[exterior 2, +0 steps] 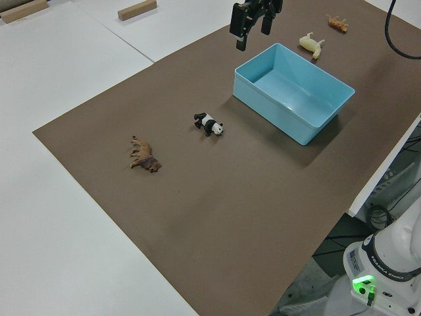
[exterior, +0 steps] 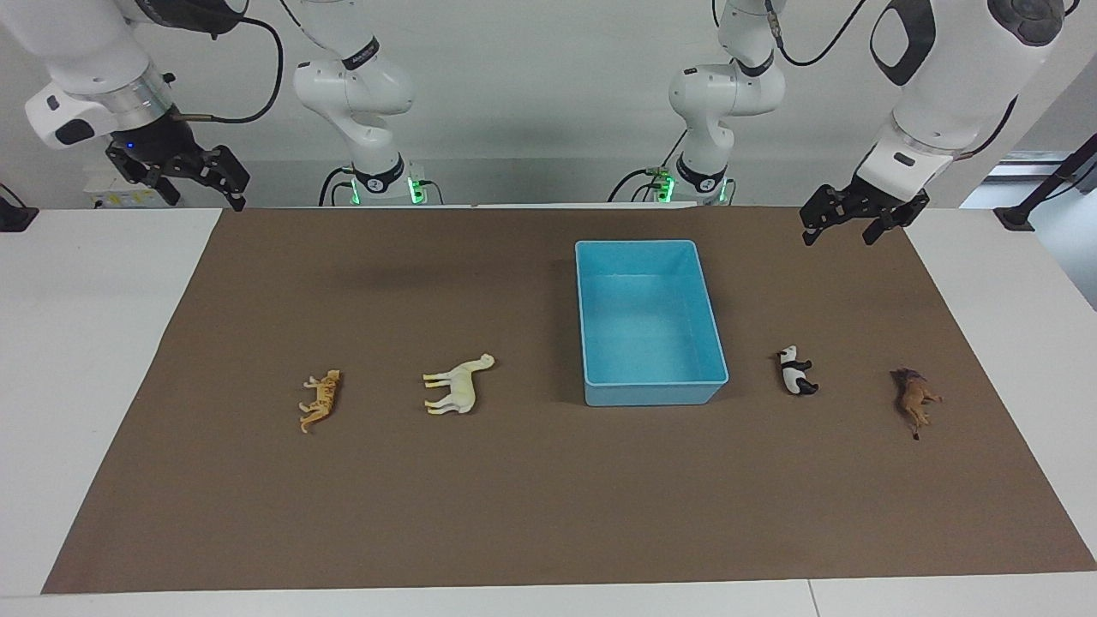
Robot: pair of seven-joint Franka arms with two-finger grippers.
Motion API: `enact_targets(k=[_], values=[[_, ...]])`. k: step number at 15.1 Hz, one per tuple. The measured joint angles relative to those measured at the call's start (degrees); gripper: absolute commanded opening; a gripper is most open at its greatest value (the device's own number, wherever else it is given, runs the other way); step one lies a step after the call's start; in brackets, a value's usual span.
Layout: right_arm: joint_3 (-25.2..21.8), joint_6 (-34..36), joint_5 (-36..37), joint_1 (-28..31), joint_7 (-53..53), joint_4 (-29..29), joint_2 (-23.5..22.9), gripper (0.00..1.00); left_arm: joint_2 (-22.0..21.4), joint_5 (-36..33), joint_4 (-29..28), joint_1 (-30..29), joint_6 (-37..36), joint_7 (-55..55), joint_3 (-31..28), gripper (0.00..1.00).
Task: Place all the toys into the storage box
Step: 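Reach the left gripper to the panda while the right gripper reaches the orange animal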
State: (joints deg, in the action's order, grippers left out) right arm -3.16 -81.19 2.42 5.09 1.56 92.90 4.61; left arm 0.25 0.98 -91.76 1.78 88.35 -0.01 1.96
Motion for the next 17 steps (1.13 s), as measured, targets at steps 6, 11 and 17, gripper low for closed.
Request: enact_targets(k=[6, 11, 17], values=[[0.0, 1.3, 0.0, 0.0, 0.0, 0.0, 0.2, 1.0, 0.0, 0.0, 0.0, 0.0, 0.0, 0.0, 0.0, 1.0], [-0.1, 3.7, 0.0, 0.0, 0.8, 0.0, 1.2, 1.0, 0.0, 0.0, 0.0, 0.0, 0.0, 0.0, 0.0, 1.0], [0.1, -4.5, -0.1, -0.3, 1.8, 4.1, 1.5, 1.0, -0.7, 0.0, -0.5, 0.0, -0.1, 0.0, 0.0, 1.0]])
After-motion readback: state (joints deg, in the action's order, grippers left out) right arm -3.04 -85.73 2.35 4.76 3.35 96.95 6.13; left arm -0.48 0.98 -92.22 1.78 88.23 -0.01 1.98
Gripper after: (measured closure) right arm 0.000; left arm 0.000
